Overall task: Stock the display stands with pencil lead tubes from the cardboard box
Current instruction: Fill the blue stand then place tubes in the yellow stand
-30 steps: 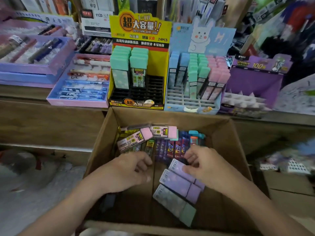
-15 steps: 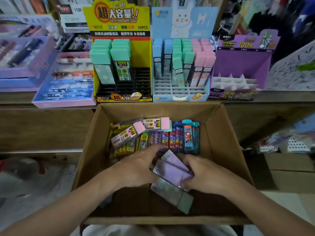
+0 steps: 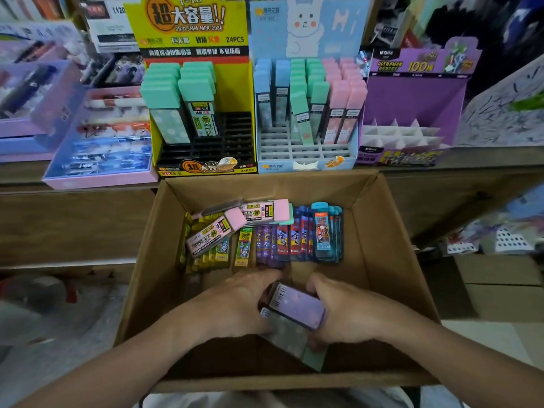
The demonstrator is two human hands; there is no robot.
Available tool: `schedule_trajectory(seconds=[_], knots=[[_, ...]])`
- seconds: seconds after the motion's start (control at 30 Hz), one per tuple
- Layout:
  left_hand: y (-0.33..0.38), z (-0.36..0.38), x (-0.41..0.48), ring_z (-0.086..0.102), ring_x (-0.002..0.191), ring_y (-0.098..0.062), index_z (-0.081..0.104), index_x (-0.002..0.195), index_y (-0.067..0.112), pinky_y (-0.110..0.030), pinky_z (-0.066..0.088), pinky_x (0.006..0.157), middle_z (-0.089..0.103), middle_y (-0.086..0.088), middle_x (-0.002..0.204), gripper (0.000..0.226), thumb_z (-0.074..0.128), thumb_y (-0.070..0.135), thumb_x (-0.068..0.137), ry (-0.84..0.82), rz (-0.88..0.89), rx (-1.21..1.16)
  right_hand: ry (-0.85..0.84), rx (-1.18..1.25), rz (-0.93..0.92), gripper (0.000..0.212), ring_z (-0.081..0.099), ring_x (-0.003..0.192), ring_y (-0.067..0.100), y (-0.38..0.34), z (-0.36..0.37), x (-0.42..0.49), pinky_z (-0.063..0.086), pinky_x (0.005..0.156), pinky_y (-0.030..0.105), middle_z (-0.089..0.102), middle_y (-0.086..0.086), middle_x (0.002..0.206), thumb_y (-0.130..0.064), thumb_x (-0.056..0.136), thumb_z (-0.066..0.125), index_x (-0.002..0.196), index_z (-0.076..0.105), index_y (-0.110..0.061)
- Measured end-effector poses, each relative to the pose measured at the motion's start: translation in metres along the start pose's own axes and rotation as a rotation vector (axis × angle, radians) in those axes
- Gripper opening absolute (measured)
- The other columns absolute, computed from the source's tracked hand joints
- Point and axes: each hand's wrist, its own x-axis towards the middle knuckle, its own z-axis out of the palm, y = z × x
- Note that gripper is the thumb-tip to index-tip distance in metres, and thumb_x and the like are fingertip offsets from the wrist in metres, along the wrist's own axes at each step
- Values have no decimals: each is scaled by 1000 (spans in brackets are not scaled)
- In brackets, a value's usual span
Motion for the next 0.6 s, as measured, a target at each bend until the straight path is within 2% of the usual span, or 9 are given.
schedule_trajectory(seconds=[0.03,0.1,0.13,0.2,0.33,0.4,0.47,0.6], knots=[[1,1,0,51,105,1,42,131,56,-17,44,86,50,31,105,77,70,64,60,5,20,5,-3,10,-1,66,61,100,15,0,0,0,55,85,40,56,-7,113,-42,71,89,119,47,-27],[2,3,0,50,116,-5,44,125,54,-27,48,96,45,23,121,71,69,63,59,-4,17,3,-25,59,1,62,61,99,15,-1,0,0,54,87,39,58,-6,112,-42,70,90,117,52,-28],[2,4,1,51,120,-9,46,120,51,-34,50,98,42,18,126,63,74,57,63,-1,12,11,-45,86,4,61,61,99,14,-2,1,-1,55,88,39,59,-7,112,-42,69,90,116,54,-29],[1,4,1,54,116,-12,48,110,47,-39,53,95,37,15,123,54,81,43,67,4,15,33,-75,98,7,58,61,100,14,-4,3,-2,54,88,36,60,-7,113,-44,71,88,117,57,-29],[0,3,1,48,114,-7,46,105,44,-36,50,94,40,19,115,51,81,38,69,-11,56,50,-57,125,5,41,64,100,19,-4,3,-5,46,74,33,66,-2,109,-50,82,77,113,62,-26],[1,2,-1,49,112,-6,46,104,45,-37,51,92,47,22,112,50,80,37,69,-16,60,53,-59,125,4,42,63,100,19,-4,2,-6,45,73,31,64,-3,109,-50,82,77,114,61,-27],[1,0,-2,52,105,-4,45,103,47,-33,51,86,53,22,107,53,83,41,67,-54,43,50,-60,117,13,46,61,99,17,-6,2,-7,46,74,31,61,-5,110,-50,80,79,116,60,-28],[3,-4,-4,53,99,-2,46,102,48,-28,45,74,54,22,100,53,84,48,66,-114,15,57,-81,106,54,50,62,95,14,-7,1,-7,47,74,32,65,-3,108,-50,77,81,116,63,-25]])
